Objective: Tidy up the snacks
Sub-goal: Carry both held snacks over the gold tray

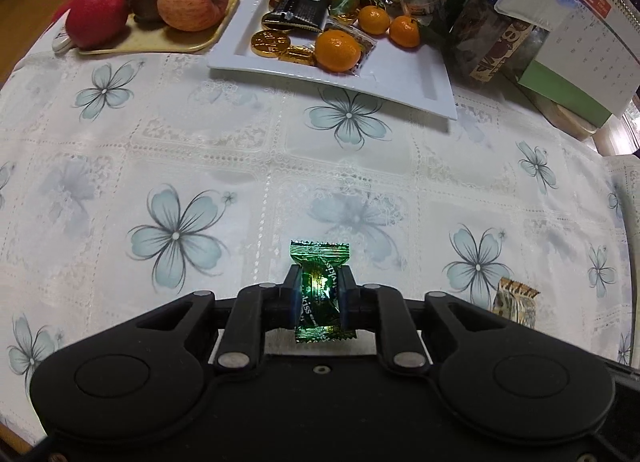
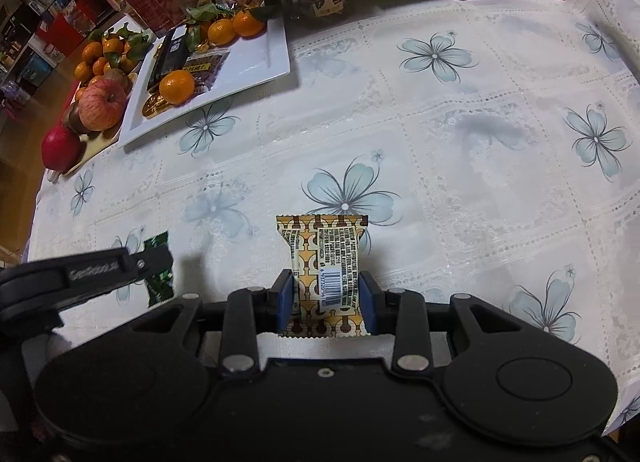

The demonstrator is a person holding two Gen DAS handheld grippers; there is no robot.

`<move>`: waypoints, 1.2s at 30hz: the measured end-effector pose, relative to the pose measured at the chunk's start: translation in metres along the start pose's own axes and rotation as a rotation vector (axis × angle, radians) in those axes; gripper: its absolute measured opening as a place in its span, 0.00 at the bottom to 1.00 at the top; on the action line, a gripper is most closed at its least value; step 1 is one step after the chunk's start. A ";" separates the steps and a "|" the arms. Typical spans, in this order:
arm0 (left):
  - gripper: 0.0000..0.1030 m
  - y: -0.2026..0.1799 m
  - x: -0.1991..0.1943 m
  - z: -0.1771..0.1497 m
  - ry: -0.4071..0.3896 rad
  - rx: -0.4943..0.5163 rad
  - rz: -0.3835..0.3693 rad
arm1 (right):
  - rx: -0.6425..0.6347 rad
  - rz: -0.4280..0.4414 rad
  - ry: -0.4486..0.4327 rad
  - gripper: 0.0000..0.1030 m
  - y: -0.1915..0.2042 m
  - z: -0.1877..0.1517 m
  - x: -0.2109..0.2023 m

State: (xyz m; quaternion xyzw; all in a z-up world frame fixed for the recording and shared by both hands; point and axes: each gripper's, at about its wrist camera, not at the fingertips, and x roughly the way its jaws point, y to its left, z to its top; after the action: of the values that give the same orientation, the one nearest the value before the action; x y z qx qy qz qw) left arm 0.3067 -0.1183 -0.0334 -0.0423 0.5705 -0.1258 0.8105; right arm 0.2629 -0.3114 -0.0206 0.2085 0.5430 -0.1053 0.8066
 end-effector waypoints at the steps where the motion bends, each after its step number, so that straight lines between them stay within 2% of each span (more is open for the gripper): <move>1: 0.22 0.003 -0.005 -0.005 -0.008 0.002 0.003 | 0.005 0.002 -0.015 0.35 -0.001 -0.003 -0.002; 5: 0.22 0.019 -0.026 -0.030 -0.053 0.001 0.042 | 0.006 0.032 -0.082 0.35 -0.002 -0.022 -0.016; 9: 0.22 0.047 -0.048 -0.058 -0.060 -0.048 0.017 | -0.010 0.056 -0.140 0.35 -0.002 -0.052 -0.029; 17: 0.22 0.085 -0.090 -0.115 -0.106 -0.109 0.011 | 0.016 0.139 -0.168 0.35 -0.012 -0.131 -0.049; 25: 0.22 0.090 -0.103 -0.166 -0.090 -0.110 0.013 | 0.023 0.182 -0.236 0.35 -0.012 -0.195 -0.074; 30: 0.22 0.086 -0.111 -0.192 -0.107 -0.092 0.054 | 0.043 0.212 -0.217 0.35 -0.007 -0.233 -0.077; 33: 0.23 0.086 -0.113 -0.200 -0.112 -0.095 0.057 | 0.008 0.206 -0.205 0.35 0.003 -0.253 -0.074; 36: 0.23 0.082 -0.116 -0.206 -0.137 -0.084 0.102 | -0.069 0.185 -0.224 0.35 0.017 -0.264 -0.073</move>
State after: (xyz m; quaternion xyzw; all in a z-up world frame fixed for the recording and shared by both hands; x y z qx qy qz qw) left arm 0.0896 0.0052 -0.0160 -0.0557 0.5198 -0.0573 0.8505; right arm 0.0216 -0.1815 -0.0345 0.2169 0.4312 -0.0346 0.8751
